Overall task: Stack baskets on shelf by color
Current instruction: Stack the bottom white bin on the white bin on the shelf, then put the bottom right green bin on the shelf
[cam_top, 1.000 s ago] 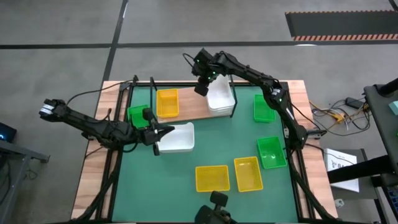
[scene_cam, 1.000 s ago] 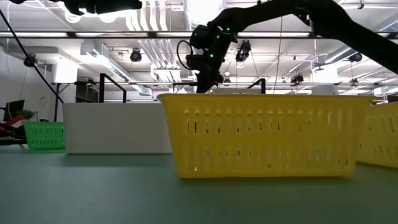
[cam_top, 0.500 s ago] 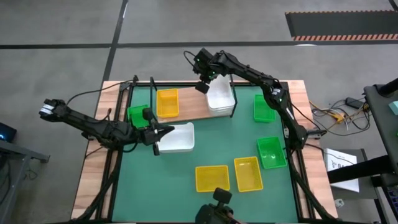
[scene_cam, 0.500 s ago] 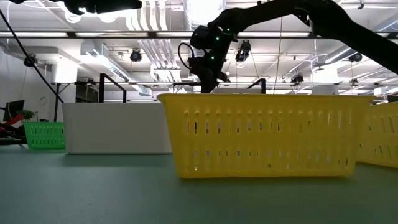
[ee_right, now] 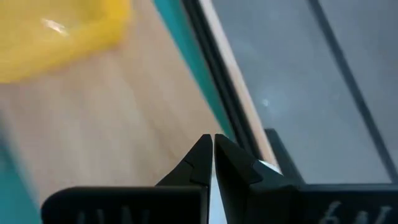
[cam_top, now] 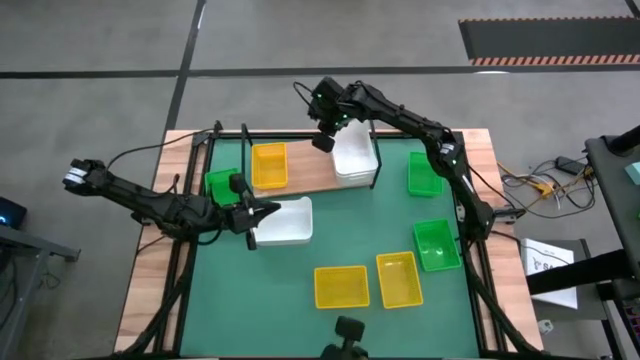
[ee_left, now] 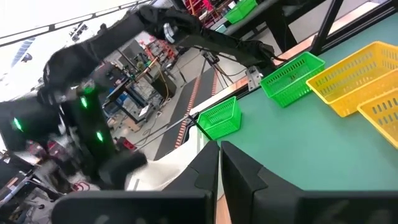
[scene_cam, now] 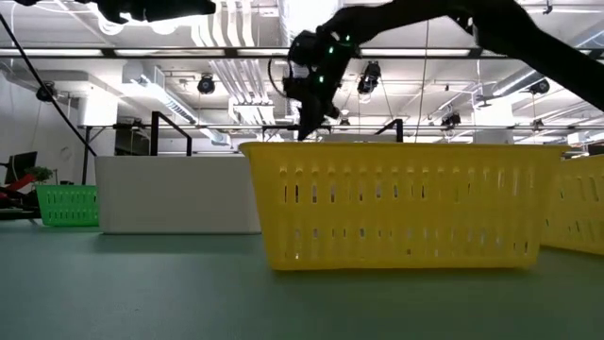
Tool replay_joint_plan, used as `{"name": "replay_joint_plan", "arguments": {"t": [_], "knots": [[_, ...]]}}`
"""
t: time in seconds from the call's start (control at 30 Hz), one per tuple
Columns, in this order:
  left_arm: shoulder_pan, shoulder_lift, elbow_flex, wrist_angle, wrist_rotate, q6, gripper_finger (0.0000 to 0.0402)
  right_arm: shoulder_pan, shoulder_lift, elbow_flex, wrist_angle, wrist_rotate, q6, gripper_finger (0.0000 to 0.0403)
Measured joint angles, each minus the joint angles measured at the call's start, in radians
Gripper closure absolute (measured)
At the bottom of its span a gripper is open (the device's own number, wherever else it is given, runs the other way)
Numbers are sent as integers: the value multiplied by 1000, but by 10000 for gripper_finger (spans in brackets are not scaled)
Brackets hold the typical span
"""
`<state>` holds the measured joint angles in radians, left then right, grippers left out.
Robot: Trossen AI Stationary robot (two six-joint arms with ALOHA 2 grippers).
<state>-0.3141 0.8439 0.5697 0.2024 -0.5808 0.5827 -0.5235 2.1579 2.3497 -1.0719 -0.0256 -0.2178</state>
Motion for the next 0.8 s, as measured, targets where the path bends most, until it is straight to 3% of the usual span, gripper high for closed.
{"name": "replay_joint_plan", "arguments": {"t": [0.13,0.47,0.67,0.8], "knots": [[0,-1,0,9,0,0,400,53,-73,2,-37,-108,8,392],[0,46,3,140,24,-12,400,323,-221,-34,-199,-114,11,392],[-6,99,19,213,67,-28,400,530,-337,-214,-158,-102,59,392],[-20,127,21,281,72,-28,400,664,-432,-386,-77,-32,150,392]]}}
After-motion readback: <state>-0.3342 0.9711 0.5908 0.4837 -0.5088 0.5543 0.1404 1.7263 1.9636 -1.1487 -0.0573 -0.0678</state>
